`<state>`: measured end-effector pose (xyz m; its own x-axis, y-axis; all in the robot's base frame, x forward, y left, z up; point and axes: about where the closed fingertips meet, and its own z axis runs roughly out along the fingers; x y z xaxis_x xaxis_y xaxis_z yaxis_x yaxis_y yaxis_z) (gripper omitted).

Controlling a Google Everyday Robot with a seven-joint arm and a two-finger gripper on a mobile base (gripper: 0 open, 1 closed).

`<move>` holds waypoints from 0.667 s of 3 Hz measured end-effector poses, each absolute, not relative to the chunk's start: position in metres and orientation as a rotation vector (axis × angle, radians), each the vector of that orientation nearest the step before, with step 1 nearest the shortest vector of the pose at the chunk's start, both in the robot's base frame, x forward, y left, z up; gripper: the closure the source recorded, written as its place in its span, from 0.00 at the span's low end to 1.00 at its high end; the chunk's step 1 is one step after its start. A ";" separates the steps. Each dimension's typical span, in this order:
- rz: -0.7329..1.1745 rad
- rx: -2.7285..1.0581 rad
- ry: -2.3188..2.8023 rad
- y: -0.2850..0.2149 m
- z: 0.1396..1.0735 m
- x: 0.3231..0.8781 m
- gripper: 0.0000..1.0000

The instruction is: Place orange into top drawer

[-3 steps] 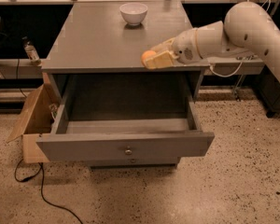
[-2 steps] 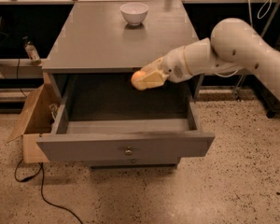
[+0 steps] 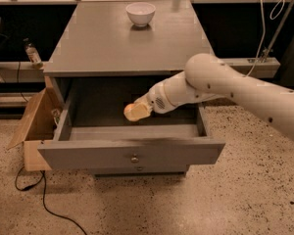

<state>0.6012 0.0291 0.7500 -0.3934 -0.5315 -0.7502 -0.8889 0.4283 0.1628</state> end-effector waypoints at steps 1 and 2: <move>0.647 -1.059 2.131 0.036 0.709 0.643 0.97; 0.610 -1.002 2.157 0.039 0.685 0.664 0.74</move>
Offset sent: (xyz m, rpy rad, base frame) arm 0.0890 0.0093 -0.0910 -0.0535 -0.0214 -0.2646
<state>0.6637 0.0391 0.6850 -0.4782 -0.4787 -0.7363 -0.7933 0.5951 0.1283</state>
